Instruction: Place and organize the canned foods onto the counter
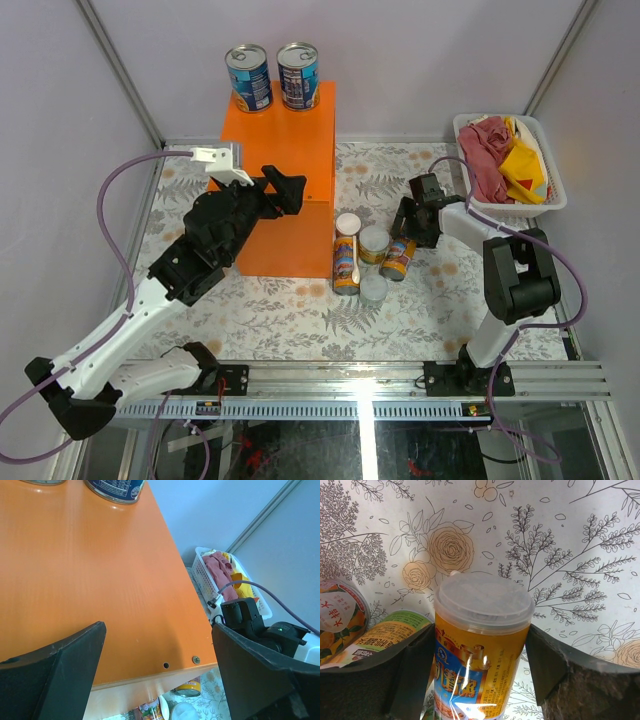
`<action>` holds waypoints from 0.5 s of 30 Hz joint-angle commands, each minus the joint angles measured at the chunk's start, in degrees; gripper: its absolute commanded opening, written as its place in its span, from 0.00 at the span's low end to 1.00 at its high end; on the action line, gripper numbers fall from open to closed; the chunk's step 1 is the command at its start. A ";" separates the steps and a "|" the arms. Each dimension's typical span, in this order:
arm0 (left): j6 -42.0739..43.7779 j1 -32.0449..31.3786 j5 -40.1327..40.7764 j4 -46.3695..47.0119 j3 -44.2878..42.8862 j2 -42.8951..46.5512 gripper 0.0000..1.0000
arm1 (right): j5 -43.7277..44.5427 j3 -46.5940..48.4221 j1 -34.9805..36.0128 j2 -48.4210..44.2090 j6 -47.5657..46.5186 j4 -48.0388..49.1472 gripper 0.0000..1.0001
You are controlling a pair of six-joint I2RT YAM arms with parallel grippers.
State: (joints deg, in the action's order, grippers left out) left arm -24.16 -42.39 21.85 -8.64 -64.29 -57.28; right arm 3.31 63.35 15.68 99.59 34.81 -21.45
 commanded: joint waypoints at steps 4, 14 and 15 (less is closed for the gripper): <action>-0.89 -0.32 -0.22 -0.34 3.03 0.97 0.87 | -1.63 -0.53 -0.14 -0.25 -0.33 1.14 0.58; -0.45 -0.33 -0.31 1.23 3.30 1.67 0.87 | 0.80 -1.59 -0.21 -5.96 -1.03 0.37 0.08; -0.33 -0.32 -0.31 1.32 3.20 1.71 0.87 | 1.22 -1.39 -0.16 -6.77 -1.20 0.17 0.04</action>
State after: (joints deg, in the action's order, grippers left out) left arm -24.21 -42.39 21.82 -6.90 -62.48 -55.68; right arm 2.70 61.89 15.68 98.32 34.54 -20.34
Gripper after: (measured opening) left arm 0.870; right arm 0.723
